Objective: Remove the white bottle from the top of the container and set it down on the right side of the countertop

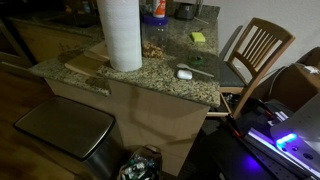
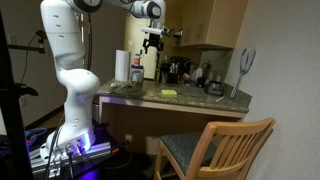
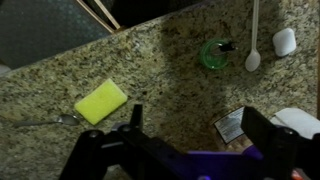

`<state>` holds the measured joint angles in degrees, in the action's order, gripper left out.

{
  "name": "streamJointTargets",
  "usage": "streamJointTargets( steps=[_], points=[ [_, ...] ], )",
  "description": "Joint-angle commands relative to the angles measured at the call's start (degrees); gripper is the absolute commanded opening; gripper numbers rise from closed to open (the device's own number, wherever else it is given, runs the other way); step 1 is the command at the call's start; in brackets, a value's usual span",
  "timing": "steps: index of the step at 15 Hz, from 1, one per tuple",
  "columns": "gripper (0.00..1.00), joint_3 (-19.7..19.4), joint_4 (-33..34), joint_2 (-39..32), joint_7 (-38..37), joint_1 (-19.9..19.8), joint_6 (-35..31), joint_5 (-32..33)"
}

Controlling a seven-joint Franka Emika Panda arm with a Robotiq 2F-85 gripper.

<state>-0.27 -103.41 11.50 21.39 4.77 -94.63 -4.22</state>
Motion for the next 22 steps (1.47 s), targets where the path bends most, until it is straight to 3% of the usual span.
streamJointTargets(
  steps=[1,4,8,9,11,17,22],
  points=[
    [1.00,3.16,0.87,-2.34,4.22,3.48,-0.79,-5.33],
    [1.00,5.95,0.97,-4.17,2.85,5.69,-6.07,-9.36],
    [1.00,9.16,-0.59,-3.23,0.15,6.77,-16.30,-4.27],
    [1.00,8.80,0.31,-4.39,0.40,6.72,-13.21,-6.12],
    [1.00,9.27,0.32,-4.18,0.08,6.90,-15.12,-5.02],
    [1.00,11.11,-1.91,-6.63,-0.04,8.35,-25.97,-6.14],
    [1.00,11.99,-3.06,-7.61,-1.50,8.61,-29.96,-4.96]
  ],
)
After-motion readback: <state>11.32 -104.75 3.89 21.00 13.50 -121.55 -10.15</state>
